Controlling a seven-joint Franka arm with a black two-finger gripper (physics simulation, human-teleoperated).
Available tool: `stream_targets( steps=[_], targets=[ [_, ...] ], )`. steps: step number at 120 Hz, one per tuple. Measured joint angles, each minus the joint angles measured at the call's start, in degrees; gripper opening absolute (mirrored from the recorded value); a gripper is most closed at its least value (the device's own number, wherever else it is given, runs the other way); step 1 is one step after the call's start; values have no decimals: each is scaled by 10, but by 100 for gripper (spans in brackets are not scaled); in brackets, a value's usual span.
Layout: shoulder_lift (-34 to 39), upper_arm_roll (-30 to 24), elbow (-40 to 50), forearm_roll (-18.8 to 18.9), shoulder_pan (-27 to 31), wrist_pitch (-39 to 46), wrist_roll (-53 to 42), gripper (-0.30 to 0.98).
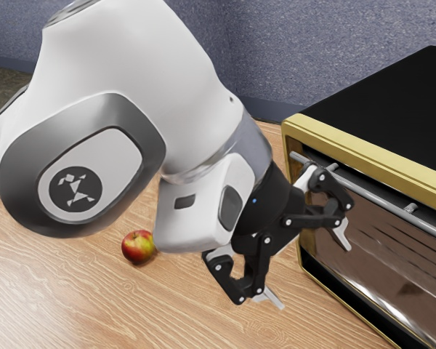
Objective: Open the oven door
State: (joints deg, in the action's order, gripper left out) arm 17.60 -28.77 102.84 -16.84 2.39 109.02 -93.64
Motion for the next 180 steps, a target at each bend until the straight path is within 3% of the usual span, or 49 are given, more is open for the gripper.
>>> stream_targets(
  steps=[49,126,180],
  targets=[
    [-67,0,-70,1,1,15,-94,69],
    [-124,2,-102,18,8,37,-92,69],
    [-128,-1,-109,159,7,32,-18,69]
  ],
)
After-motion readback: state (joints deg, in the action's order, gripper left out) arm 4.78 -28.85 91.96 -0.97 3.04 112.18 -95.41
